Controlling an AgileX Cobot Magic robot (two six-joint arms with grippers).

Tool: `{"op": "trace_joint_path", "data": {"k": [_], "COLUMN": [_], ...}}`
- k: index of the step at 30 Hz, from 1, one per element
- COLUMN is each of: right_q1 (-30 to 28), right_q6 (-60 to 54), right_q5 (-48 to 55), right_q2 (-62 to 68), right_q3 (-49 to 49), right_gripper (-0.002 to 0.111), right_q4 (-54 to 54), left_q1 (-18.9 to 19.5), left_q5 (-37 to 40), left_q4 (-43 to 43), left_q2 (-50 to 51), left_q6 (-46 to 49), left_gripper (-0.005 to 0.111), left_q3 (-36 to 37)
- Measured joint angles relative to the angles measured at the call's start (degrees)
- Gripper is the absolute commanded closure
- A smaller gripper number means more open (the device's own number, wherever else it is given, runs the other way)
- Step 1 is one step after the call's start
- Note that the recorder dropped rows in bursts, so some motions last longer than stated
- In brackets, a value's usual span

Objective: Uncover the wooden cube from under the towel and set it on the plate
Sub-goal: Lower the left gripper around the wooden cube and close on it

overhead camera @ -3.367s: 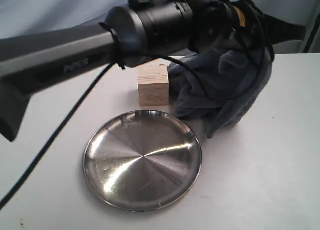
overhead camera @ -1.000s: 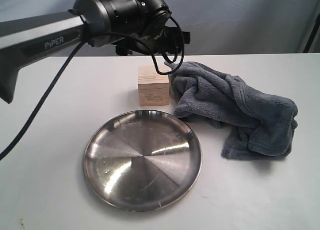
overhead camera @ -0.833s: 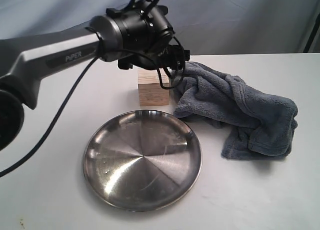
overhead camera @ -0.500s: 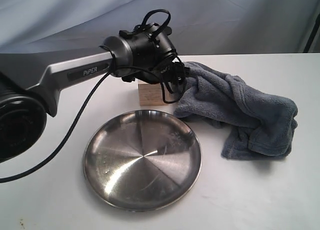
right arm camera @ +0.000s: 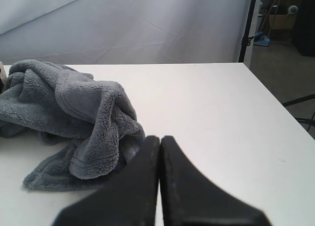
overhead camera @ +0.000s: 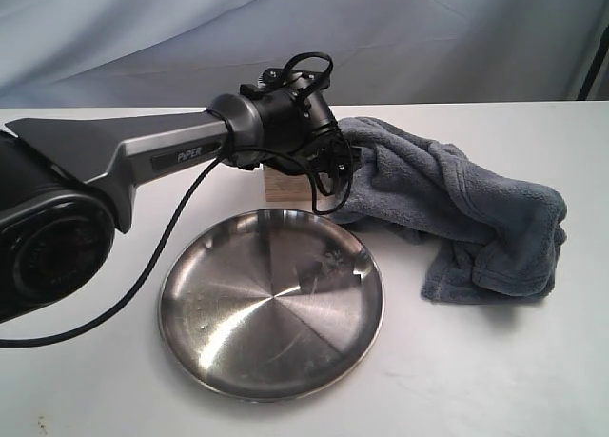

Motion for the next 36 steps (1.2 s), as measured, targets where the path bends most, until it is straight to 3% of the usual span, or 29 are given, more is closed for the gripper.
{"op": "trace_joint_path", "data": {"k": [8, 36], "right_q1": [0.0, 0.0], "right_q6": [0.0, 0.0], "right_q5": [0.0, 0.0], "right_q2": [0.0, 0.0], "right_q3": [0.0, 0.0], "right_gripper": [0.105, 0.105], "right_q4": [0.0, 0.0], "left_q1": [0.0, 0.8], "left_q5": [-2.9, -2.5], "left_q4": [0.6, 0.2], "left_q2": [0.6, 0.6], "left_q6": [-1.5, -1.9], "left_gripper": [0.013, 0.014], "left_q3": [0.0, 0.0]}}
